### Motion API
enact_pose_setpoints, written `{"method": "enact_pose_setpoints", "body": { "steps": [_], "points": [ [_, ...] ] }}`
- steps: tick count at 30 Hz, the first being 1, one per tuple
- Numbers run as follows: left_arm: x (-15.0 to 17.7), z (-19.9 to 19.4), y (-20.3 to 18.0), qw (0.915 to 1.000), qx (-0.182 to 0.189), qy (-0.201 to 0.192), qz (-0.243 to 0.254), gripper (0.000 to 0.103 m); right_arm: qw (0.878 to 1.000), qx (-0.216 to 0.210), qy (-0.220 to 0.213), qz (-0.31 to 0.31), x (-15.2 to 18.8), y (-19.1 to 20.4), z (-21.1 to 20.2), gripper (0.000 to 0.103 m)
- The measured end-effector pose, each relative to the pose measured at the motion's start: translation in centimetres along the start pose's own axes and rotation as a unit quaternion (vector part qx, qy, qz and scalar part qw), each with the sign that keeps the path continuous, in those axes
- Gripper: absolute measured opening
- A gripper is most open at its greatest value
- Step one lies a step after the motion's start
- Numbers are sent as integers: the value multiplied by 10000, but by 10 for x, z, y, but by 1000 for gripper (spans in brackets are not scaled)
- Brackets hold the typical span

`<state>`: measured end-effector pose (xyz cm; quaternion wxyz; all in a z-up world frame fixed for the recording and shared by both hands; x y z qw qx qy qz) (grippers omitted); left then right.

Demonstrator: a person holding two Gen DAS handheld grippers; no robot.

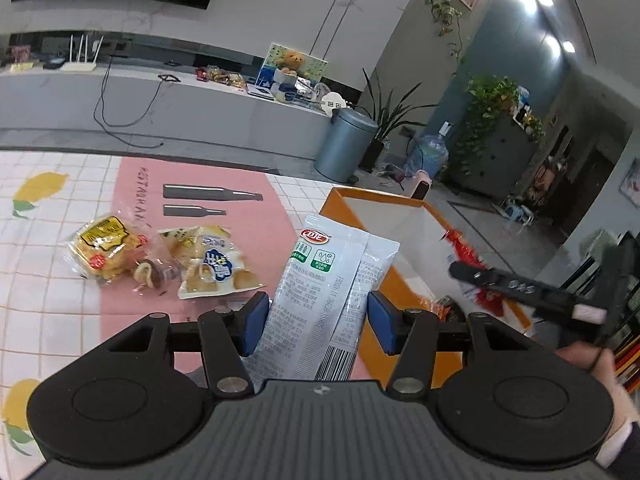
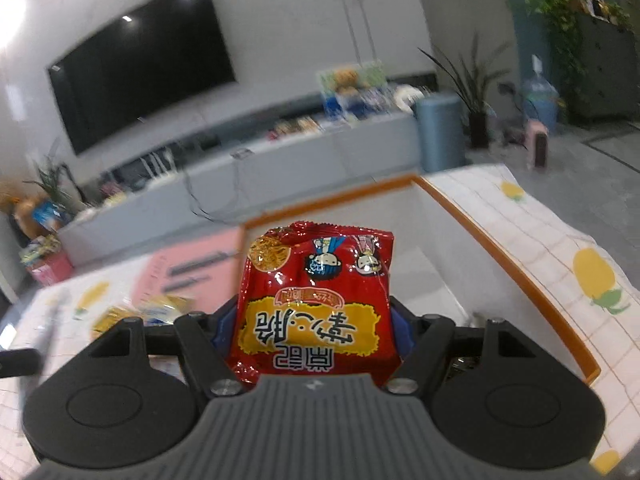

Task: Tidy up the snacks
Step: 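Drop the red bag into the orange box with the right tool while the left tool carries the packets, then lower the white stick packets into the orange box and open the left tool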

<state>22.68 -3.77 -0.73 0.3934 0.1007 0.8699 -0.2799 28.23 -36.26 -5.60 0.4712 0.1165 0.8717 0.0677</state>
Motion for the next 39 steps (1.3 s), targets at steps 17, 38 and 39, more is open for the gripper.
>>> {"method": "enact_pose_setpoints", "body": {
  "steps": [17,38,39],
  "points": [
    [9,19,-4,9998,-39,184,82,62,9964,291,657,443,-18,0,80,71],
    [16,4,-42,9990,28,137,413,62,9948,441,-302,869,-21,-35,-35,97],
    [15,4,-46,9991,-19,126,393,61,9949,503,-335,804,-20,-38,-42,97]
  ]
}}
Point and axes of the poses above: each gripper's, at about its wrist camera, not at the fingertips, and z roughly the way its jaws point, y to its left, x to its underside, the point moved 7 cm from there along z, roughly the way its jaws point, and after that the axes turned 2 degrees about x, right-handed, at the moved point
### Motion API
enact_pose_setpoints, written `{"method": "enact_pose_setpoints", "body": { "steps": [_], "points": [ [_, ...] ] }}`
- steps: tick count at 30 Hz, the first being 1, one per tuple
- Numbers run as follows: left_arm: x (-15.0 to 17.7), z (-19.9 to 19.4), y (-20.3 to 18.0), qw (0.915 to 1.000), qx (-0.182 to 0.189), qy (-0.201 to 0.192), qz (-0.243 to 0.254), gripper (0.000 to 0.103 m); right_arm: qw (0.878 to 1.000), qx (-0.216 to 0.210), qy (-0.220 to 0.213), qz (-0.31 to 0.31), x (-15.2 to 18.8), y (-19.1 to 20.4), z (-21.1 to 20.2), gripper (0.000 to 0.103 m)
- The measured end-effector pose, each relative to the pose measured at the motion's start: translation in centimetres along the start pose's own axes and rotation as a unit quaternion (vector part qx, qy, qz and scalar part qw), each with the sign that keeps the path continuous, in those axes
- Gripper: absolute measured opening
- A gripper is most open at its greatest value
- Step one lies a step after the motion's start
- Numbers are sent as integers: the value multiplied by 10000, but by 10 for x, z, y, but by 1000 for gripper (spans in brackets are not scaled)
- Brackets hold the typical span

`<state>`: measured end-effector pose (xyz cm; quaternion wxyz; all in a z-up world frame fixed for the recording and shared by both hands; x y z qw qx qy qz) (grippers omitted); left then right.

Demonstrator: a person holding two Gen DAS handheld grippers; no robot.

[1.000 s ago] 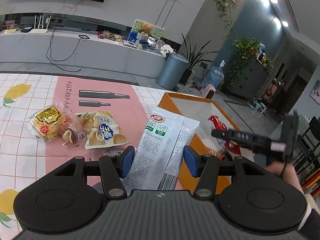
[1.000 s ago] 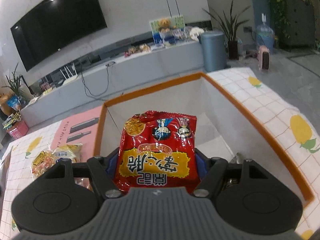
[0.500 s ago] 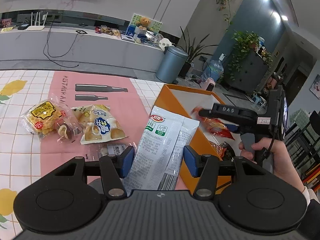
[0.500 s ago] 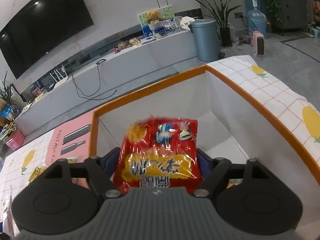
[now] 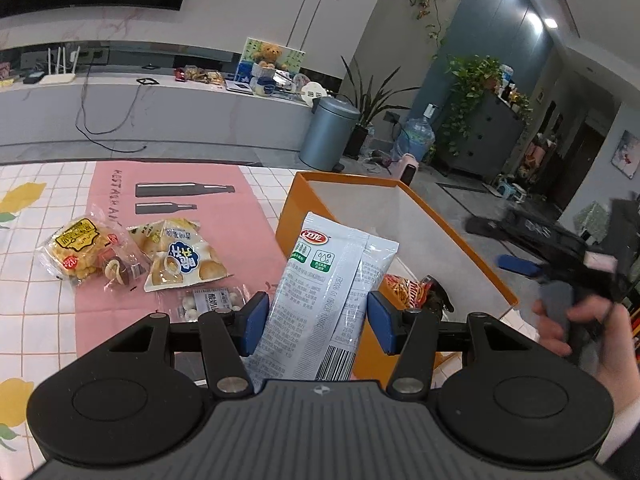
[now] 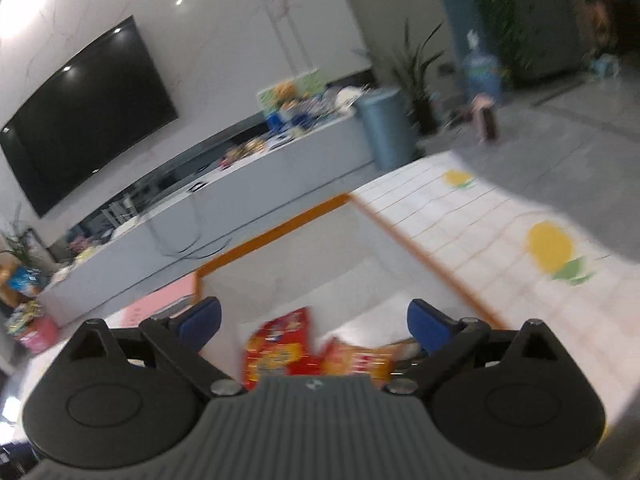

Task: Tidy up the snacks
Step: 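Lower the white stick packets into the orange box and open the left tool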

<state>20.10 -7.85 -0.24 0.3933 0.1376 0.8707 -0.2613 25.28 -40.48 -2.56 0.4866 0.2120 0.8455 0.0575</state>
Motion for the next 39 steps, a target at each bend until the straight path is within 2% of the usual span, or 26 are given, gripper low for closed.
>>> {"method": "enact_pose_setpoints", "body": {
  "steps": [4,10,13,18,23,30,33,37,39],
  "points": [
    [-8,2,-23,9999,115,-11,-93,61,9996,132,-209,-158,-7,-12,-17,97],
    [-26,13,-68,9998,140,-29,99,61,9982,-211,-398,390,-19,-33,-32,97],
    [-36,26,-91,9996,148,-19,235,62,9977,-177,-448,487,-22,-40,-35,97],
    [-45,61,-118,9991,234,37,344,61,9966,-111,-564,593,-27,-48,-40,97],
    [-48,109,-138,9984,312,255,397,61,9954,125,-717,621,-33,-62,-46,97],
    [-44,169,-150,9974,348,595,207,61,9945,290,-588,820,-34,-79,-39,97],
    [-43,187,-152,9975,250,631,181,61,9935,367,-672,837,-36,-85,-44,97],
    [-43,205,-145,9972,-261,703,38,61,9919,425,-707,968,-37,-96,-45,97],
    [-42,212,-140,9963,-374,775,-87,61,9909,415,-707,1065,-37,-99,-46,97]
  ]
}}
Point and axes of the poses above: each gripper's, at about its wrist camera, not at the fingertips, and z roughly the way its jaws point, y to its left, x to its underside, the point moved 7 cm from there along z, roughly the way its jaws point, and after that the axes turned 2 degrees about x, right-handed, at the moved point
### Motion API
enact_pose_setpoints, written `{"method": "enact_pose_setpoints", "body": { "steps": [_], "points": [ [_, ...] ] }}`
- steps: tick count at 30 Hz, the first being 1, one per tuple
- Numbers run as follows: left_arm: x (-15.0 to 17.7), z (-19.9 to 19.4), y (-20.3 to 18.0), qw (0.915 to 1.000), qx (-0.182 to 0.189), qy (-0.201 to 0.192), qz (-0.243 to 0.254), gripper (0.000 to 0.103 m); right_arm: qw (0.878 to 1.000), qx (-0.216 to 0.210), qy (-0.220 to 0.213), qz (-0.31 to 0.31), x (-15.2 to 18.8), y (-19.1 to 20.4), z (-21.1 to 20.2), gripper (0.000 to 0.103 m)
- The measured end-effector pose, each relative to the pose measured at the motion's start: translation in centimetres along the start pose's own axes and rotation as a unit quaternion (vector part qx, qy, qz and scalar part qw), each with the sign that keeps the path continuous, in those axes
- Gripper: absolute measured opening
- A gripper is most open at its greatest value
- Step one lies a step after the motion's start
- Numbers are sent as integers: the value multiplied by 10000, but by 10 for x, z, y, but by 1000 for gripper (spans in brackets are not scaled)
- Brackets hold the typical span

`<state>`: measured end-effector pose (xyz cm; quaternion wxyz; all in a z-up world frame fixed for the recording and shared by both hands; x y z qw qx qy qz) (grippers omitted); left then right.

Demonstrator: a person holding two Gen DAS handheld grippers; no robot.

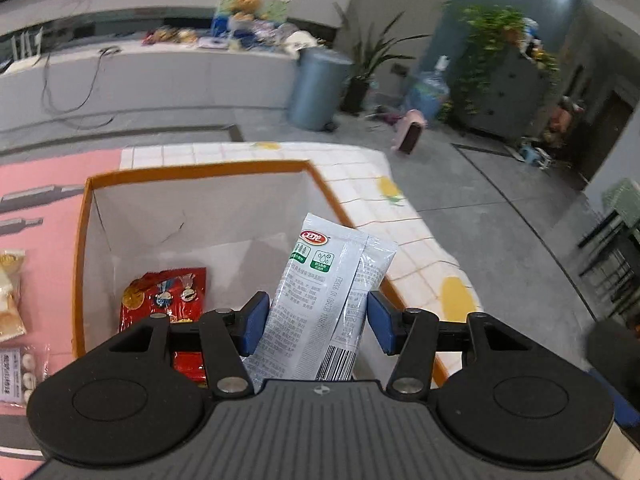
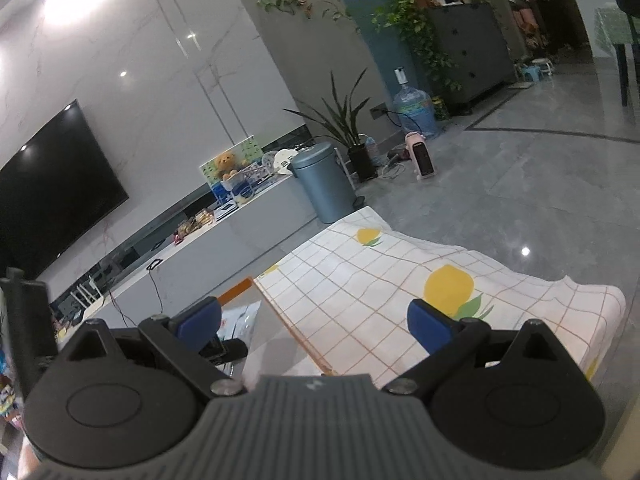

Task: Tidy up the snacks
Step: 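Lower the white stick packets into the orange box and open the left tool, then move both tools back over the remaining snacks on the mat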

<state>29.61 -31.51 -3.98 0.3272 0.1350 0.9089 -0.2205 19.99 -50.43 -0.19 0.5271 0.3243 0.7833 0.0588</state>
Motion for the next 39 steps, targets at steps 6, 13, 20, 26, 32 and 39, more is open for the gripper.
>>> {"method": "enact_pose_setpoints", "body": {
  "steps": [6,13,20,26,32,39],
  "points": [
    [-1,1,5,9994,-192,-156,-226,84,10000,-72,29,2,0,1,-1,97],
    [1,-21,-2,9990,-361,-272,-46,88,10000,51,19,-82,0,0,0,97],
    [-2,-68,4,9981,-518,-326,91,88,9985,210,19,-496,1,7,3,97],
    [5,-126,27,9951,-702,-619,332,88,9987,-191,120,-458,6,28,5,97],
    [15,-176,73,9910,-1050,-829,100,88,9940,-816,129,-718,25,72,3,94],
    [40,-211,123,9834,-1468,-1020,-321,88,9846,-1670,179,-491,53,124,-5,90]
  ]
}}
Point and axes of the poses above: each gripper's, at about its wrist camera, not at the fingertips, and z roughly the way its jaws point, y to its left, x to its underside, the point moved 7 cm from there along z, roughly the way its jaws point, and after that the axes turned 2 degrees about x, right-handed, at the moved point
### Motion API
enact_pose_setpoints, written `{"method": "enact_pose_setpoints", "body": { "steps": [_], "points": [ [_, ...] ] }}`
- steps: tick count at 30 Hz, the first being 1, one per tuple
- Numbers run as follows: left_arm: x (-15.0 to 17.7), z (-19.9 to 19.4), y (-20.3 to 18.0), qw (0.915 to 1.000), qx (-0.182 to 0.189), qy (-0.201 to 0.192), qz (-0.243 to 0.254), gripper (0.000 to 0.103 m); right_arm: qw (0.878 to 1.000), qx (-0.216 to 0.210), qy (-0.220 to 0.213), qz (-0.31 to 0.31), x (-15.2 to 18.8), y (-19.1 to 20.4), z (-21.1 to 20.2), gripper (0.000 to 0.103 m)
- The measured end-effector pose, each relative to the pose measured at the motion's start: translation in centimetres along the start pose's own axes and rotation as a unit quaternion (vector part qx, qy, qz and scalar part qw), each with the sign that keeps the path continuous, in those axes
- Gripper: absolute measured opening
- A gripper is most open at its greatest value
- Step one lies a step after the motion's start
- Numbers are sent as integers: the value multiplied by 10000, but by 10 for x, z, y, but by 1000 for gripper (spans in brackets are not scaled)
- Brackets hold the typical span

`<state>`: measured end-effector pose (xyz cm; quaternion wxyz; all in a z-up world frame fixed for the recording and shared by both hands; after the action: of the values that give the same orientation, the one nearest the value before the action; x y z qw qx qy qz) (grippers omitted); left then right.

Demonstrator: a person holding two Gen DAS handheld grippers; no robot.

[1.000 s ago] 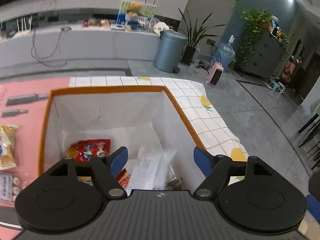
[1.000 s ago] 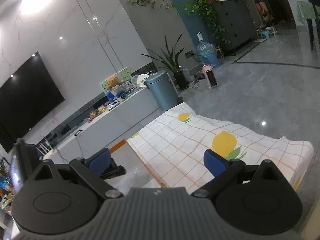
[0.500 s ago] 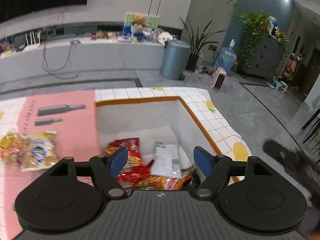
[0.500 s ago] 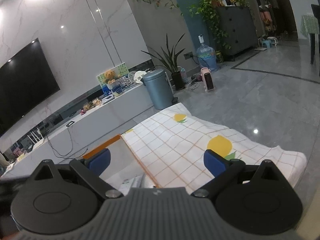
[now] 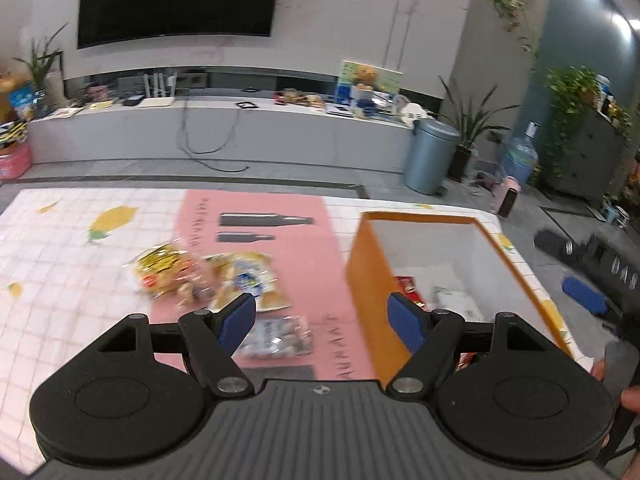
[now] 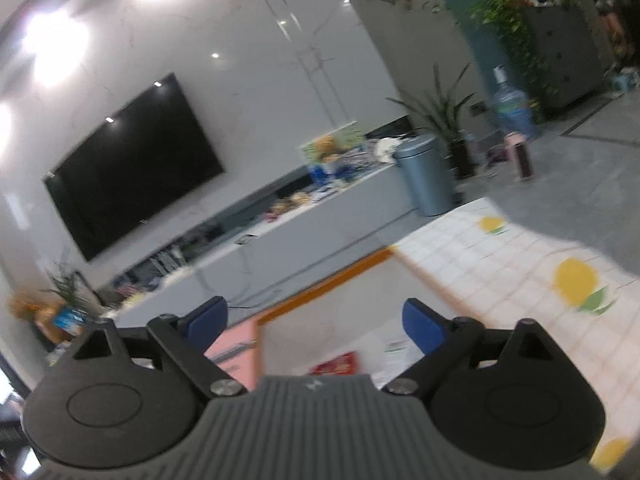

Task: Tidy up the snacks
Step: 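Move both tools back over the remaining snacks on the mat, then grasp the clear quail-egg pack with the right tool and lift it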

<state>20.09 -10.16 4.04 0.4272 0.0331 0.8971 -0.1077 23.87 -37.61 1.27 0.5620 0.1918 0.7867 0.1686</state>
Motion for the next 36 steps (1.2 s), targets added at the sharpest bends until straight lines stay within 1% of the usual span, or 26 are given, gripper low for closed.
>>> {"method": "enact_pose_setpoints", "body": {
  "steps": [2,5,8,10,12,15,19,22,24,27,30,33,36],
  "points": [
    [7,-3,11,10000,-77,-2,-30,88,9996,-284,28,-66,9,20,3,90],
    [16,-6,29,9998,-196,-6,-75,88,9970,-652,52,-422,28,57,4,90],
    [27,-9,48,9994,-321,-3,-111,88,9925,-978,-119,-720,45,88,0,90],
    [37,-10,63,9992,-382,20,-150,88,9901,-1090,-195,-861,56,104,-3,90],
    [45,-13,78,9988,-432,21,-243,88,9880,-1119,-289,-1029,68,118,-5,95],
    [57,-13,99,9975,-511,-2,-495,88,9860,-993,-454,-1258,81,131,-4,98],
    [70,-10,119,9970,-524,14,-577,88,9836,-886,-424,-1514,101,137,3,100],
    [73,-6,131,9961,-617,-29,-623,88,9809,-879,-224,-1718,121,143,10,100],
    [72,-3,138,9959,-586,-60,-681,88,9774,-919,-2,-1903,135,146,17,100],
    [68,3,150,9962,-619,-109,-600,88,9724,-930,454,-2091,156,146,35,100],
    [64,9,168,9952,-655,-190,-698,88,9671,-871,881,-2223,173,142,56,100],
    [64,19,184,9933,-757,-76,-870,88,9620,-758,1127,-2370,187,137,72,100],
    [62,27,191,9929,-885,-2,-790,88,9586,-636,1322,-2441,198,132,89,100]
  ]
}}
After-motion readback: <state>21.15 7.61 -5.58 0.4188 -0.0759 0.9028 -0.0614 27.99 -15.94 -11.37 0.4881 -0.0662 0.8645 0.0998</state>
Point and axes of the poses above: each gripper's, at about its wrist camera, not at the fingertips, and z roughly the way its jaws point, y to its left, x to its underside, the point moved 7 cm from there along z, roughly the way its jaws point, and after that the axes turned 2 degrees about x, right-handed, at the moved point
